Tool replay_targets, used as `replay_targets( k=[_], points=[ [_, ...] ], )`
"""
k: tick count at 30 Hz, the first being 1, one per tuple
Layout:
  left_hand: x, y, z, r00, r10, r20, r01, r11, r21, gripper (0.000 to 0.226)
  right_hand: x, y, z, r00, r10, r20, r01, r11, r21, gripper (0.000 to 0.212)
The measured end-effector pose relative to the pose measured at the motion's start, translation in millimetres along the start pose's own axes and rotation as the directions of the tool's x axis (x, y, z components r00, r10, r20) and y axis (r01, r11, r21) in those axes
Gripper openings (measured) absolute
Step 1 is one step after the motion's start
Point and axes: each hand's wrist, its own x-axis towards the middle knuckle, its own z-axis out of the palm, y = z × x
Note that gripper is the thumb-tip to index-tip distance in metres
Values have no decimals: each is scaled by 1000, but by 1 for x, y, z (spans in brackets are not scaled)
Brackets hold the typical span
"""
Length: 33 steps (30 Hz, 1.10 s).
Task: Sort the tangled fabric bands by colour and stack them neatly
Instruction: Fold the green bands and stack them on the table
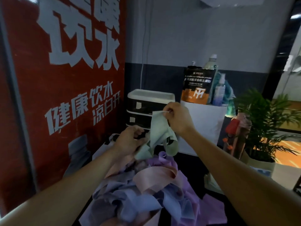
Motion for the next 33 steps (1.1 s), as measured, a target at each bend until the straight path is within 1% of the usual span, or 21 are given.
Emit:
replay_targets(
  k=[2,5,8,10,12,14,15,18,22,24,26,28,31,33],
  points=[
    [-3,9,4,1000,-2,18,3,998,-65,28,-5,-4,-15,999,-20,-27,20,1000,-11,13],
    [-8,26,11,998,28,63,-13,974,-228,27,-12,-3,-31,997,-37,-66,35,999,-25,15],
    [-22,47,16,991,71,112,-28,939,-343,22,-21,-2,-48,992,-24,-127,25,1000,7,12],
    [-31,57,20,982,84,171,-10,919,-394,21,-31,-1,-59,986,-2,-167,7,999,32,12],
    [-39,64,26,970,82,230,27,901,-433,28,-42,2,-67,980,28,-197,-17,998,60,11],
    [-48,68,34,962,62,266,65,894,-443,40,-54,7,-73,975,59,-214,-35,993,114,7],
    [-53,71,40,962,50,270,83,884,-459,39,-61,9,-74,973,77,-216,-47,989,141,4],
    [-69,78,55,970,26,240,91,881,-464,21,-81,13,-78,971,119,-208,-82,981,177,5],
    [-87,78,59,964,86,250,18,921,-388,20,-109,19,-85,976,116,-184,-93,987,129,8],
    [-95,74,57,974,94,206,-10,928,-373,17,-123,29,-92,967,135,-218,-111,987,118,7],
    [-102,71,53,993,46,108,-7,941,-339,16,-139,41,-98,945,196,-261,-163,976,141,6],
    [-108,69,51,999,-14,35,24,948,-318,15,-156,50,-99,931,260,-258,-222,961,166,9],
    [-115,69,50,997,-70,-35,56,949,-310,10,-177,58,-91,920,323,-222,-269,933,239,7],
    [-118,70,51,992,-116,-48,91,929,-359,12,-186,60,-86,909,360,-213,-294,912,288,7]
  ],
)
